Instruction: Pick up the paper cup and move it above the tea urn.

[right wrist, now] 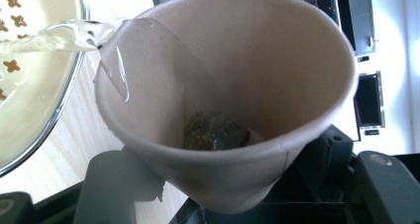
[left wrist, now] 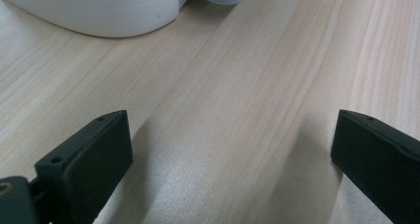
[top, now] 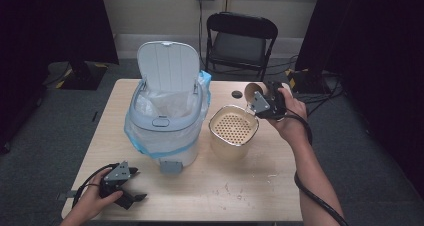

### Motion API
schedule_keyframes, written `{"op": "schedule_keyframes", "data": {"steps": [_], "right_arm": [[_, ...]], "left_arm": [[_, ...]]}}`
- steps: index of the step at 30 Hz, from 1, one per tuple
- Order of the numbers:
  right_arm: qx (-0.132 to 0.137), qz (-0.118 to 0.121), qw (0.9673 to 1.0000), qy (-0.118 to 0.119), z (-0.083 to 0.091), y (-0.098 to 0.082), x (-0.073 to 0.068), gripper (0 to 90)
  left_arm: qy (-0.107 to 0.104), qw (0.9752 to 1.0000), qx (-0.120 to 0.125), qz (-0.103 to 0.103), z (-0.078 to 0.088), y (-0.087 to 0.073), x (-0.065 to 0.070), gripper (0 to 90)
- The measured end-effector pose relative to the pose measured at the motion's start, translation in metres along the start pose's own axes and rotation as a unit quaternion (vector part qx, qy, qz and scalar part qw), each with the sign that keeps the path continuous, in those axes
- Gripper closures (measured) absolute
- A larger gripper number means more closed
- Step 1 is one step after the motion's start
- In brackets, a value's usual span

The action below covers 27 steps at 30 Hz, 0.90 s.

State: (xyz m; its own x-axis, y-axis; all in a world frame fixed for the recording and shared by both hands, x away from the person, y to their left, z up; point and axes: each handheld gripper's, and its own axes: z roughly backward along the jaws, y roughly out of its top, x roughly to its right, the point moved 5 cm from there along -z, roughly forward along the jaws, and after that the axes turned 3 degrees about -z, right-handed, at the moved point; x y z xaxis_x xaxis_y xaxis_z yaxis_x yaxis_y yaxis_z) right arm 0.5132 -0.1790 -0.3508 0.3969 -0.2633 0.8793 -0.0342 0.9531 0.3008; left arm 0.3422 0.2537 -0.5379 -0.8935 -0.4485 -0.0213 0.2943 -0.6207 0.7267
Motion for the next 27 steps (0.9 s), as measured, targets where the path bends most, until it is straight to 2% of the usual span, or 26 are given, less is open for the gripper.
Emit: {"op": "schedule_keyframes", "data": {"steps": [11,17,27], "right_arm": [[0.003,0.022,0.9997,0.003,0.0002,0.0025,-0.0031,37.6],[-0.001,0.042,0.9991,-0.003,0.0006,0.0035,-0.0033,37.6],[-0.001,0.057,0.9983,-0.010,0.0027,0.0046,-0.0009,37.5]], "left_arm": [[0.000,1.0000,0.000,0.000,0.0000,0.0000,0.0000,1.9],[0.000,1.0000,0.000,0.000,0.0000,0.0000,0.0000,1.9],[0.001,1.0000,0.000,-0.001,0.0001,0.0000,-0.0003,1.9]]}}
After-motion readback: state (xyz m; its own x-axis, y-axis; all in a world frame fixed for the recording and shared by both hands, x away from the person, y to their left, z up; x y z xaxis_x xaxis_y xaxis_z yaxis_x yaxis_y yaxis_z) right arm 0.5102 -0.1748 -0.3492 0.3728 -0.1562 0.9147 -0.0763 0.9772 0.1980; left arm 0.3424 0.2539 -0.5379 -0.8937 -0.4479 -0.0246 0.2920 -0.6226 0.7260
